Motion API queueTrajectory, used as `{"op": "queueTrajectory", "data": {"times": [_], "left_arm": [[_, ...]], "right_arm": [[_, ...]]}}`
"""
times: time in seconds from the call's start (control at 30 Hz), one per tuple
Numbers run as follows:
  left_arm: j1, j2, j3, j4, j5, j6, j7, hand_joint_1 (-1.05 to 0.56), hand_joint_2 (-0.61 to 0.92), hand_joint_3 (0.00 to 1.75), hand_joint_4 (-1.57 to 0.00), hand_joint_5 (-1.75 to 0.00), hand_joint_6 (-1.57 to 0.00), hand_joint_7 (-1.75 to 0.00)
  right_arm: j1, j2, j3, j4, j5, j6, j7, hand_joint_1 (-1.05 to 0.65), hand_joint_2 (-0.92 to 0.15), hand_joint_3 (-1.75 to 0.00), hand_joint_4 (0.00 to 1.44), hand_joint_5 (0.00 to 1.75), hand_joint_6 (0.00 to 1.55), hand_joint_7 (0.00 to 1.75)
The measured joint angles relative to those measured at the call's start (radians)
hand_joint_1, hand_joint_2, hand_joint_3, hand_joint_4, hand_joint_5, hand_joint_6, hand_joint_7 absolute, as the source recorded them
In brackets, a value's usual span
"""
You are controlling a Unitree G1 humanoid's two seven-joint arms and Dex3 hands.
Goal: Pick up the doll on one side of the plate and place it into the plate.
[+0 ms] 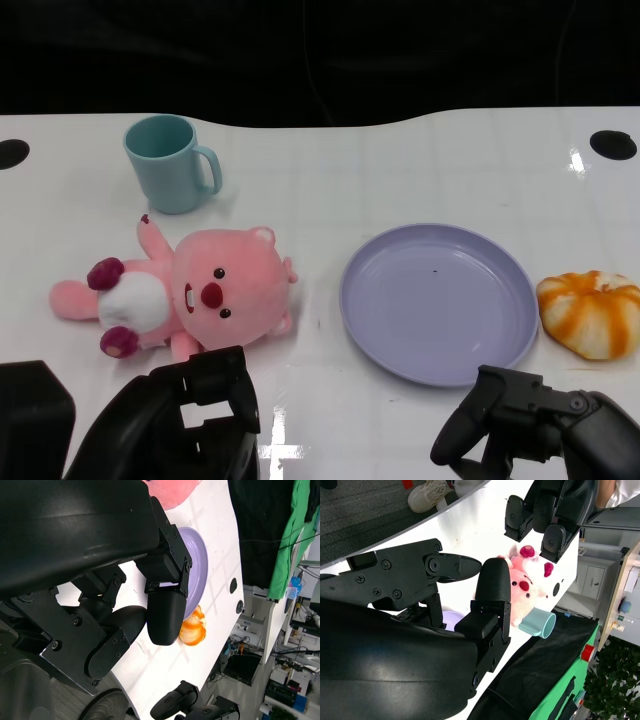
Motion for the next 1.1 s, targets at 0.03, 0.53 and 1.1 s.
{"op": "queueTrajectory", "data": {"times": [0.03,0.53,1.1], "left_arm": [[-0.002,0.0,0.0,0.0,0.0,0.0,0.0,-0.18,0.32,1.51,-0.93,-1.75,-0.83,-1.63],[-0.01,-0.001,0.0,0.026,0.001,-0.01,0.0,-0.2,0.31,1.49,-0.91,-1.75,-0.82,-1.64],[-0.009,-0.018,0.025,0.035,0.002,-0.061,0.0,-0.17,0.34,1.47,-0.81,-1.61,-0.81,-1.19]], "right_arm": [[-0.001,0.0,0.0,0.001,0.0,0.0,0.0,-0.25,-0.92,-0.35,0.65,1.58,0.58,1.3],[-0.005,0.0,-0.001,0.014,0.002,-0.002,0.001,-0.25,-0.92,-0.36,0.64,1.59,0.58,1.29],[-0.006,0.001,0.011,0.021,-0.006,-0.017,-0.001,-0.26,-0.92,-0.36,0.65,1.59,0.58,1.3]]}}
